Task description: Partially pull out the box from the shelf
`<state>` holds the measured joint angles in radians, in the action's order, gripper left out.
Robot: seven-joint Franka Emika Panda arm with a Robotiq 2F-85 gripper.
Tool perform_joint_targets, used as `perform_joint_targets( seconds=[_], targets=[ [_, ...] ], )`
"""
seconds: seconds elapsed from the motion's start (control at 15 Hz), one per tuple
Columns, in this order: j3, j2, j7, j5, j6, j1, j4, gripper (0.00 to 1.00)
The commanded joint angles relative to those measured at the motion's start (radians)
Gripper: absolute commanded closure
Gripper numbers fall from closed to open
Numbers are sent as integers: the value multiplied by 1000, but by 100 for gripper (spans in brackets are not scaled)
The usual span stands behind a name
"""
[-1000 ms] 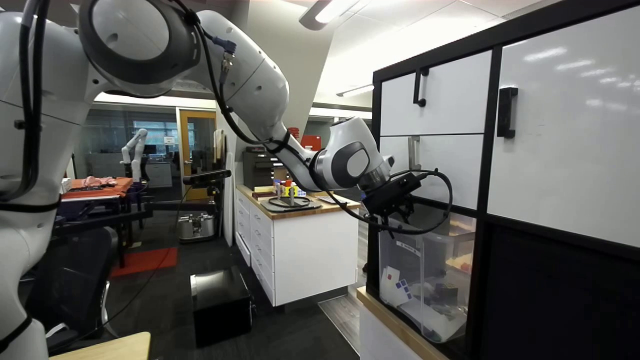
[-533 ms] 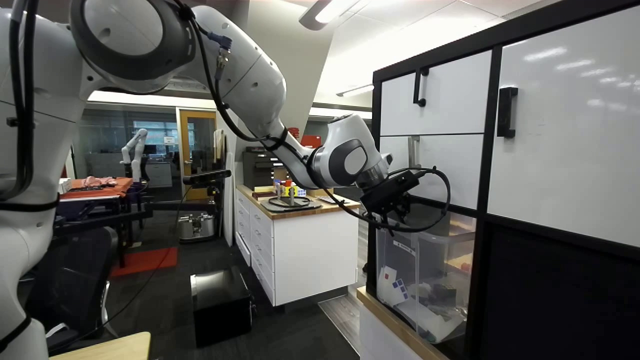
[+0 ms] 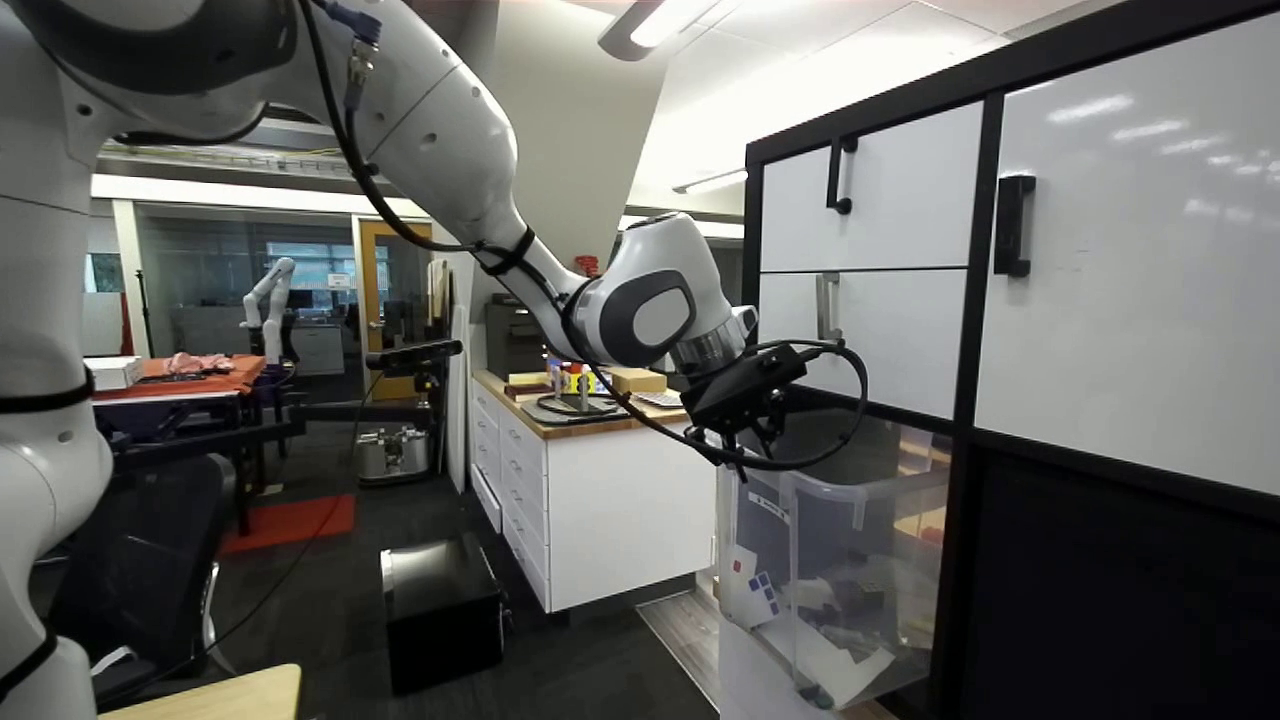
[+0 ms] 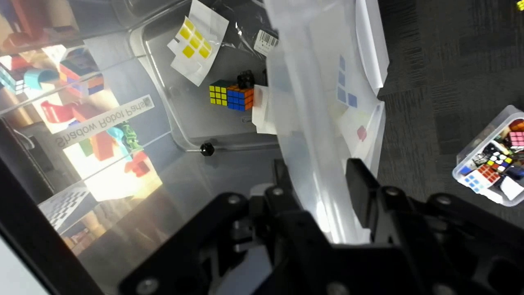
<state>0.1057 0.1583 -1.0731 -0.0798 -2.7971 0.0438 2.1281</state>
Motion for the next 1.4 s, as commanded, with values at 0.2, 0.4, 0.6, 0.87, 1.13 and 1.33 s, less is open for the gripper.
perform_joint_targets(
  seconds=[0.2,0.4,0.6,0.87,1.13,1.33],
  targets=[
    [2,-228,-140,165,90,12,231,86],
    [-47,-278,-136,162,115,-28,275,86],
    [-66,-304,-119,156,122,-46,291,30],
    [-83,-328,-100,151,145,-65,290,4],
    [-72,-344,42,92,261,-63,249,0],
    [-60,-344,197,59,441,-66,173,0]
  ],
)
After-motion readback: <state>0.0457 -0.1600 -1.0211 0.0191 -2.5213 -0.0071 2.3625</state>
